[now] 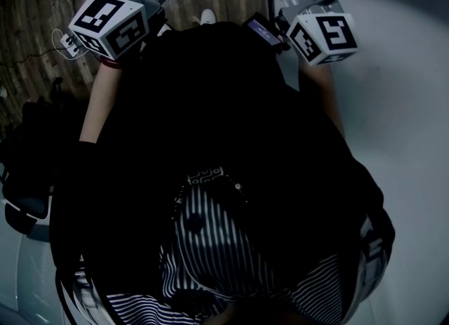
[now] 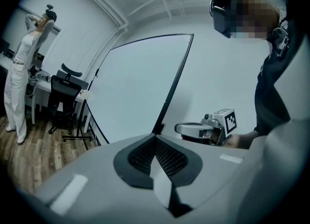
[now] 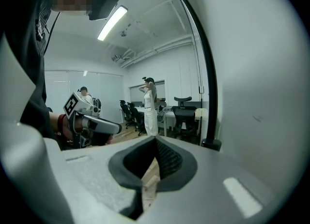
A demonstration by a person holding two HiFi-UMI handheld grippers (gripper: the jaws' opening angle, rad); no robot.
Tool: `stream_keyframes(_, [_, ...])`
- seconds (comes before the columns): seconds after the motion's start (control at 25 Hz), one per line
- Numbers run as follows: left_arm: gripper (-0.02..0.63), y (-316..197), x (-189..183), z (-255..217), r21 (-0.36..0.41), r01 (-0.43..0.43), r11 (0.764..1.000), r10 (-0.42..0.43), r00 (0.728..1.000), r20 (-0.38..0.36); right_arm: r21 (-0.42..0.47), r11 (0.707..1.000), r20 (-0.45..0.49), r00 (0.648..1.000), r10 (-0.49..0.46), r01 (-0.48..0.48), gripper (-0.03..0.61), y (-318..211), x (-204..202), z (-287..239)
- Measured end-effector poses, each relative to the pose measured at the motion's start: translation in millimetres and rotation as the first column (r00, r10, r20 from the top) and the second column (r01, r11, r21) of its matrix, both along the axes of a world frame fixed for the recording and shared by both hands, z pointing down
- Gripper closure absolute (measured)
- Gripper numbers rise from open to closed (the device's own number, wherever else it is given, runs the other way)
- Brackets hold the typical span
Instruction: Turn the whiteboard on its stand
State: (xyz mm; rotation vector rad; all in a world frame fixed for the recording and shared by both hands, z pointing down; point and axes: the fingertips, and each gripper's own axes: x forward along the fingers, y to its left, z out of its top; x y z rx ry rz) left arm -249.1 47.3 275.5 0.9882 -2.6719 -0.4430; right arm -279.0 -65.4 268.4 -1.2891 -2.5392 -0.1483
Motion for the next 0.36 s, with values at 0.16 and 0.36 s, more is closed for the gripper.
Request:
stream_keyframes(0.16, [0.615, -3.0, 1.4, 13.9, -0.007, 0.011, 1.000, -0.011, 1.000, 0.004, -0.010, 1.000, -0.007, 1.000, -0.021, 0.021, 0.577, 0.6, 0.4, 16.5])
stream_keyframes(0.36, [0.615, 6.1, 7.7, 14.6, -0.008, 0.028, 1.000, -0.028, 1.000, 0.003, -0.011, 0.999, -0.012, 0.999, -0.046, 0.046, 0.577, 13.1, 8.9, 17.4])
